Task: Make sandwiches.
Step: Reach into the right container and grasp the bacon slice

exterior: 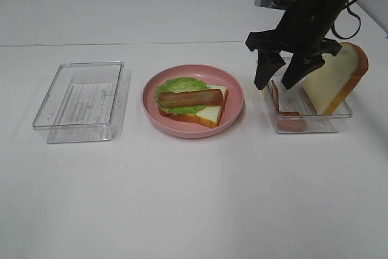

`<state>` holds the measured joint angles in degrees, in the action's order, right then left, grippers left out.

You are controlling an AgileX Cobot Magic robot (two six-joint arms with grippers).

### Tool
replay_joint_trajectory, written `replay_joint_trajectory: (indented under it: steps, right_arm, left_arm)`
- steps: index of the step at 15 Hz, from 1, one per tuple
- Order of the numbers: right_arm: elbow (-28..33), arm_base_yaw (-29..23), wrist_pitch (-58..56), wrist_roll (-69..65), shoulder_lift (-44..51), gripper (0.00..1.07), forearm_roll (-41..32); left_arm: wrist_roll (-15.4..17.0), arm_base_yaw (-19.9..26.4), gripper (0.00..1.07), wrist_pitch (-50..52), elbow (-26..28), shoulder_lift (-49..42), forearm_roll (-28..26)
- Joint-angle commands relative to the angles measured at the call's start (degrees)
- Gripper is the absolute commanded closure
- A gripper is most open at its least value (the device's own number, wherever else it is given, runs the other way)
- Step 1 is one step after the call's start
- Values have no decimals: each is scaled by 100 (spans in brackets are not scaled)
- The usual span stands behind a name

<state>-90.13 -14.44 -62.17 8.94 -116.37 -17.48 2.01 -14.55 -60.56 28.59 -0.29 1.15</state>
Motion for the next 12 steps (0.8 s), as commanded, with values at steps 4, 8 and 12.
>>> replay_joint_trajectory:
  steps: [4,8,12]
  right_arm:
    - [-40,-6,252,-34,-338,67,17]
    - [-40,-6,292,-34,-367,107,92]
    - [-40,-6,189,-34,-160,107,63]
  left_arm:
    - [40,-11,27,69,-6,-115,23]
    - [40,-11,27,69,-6,-115,23]
    - [40,-11,27,69,-6,-115,23]
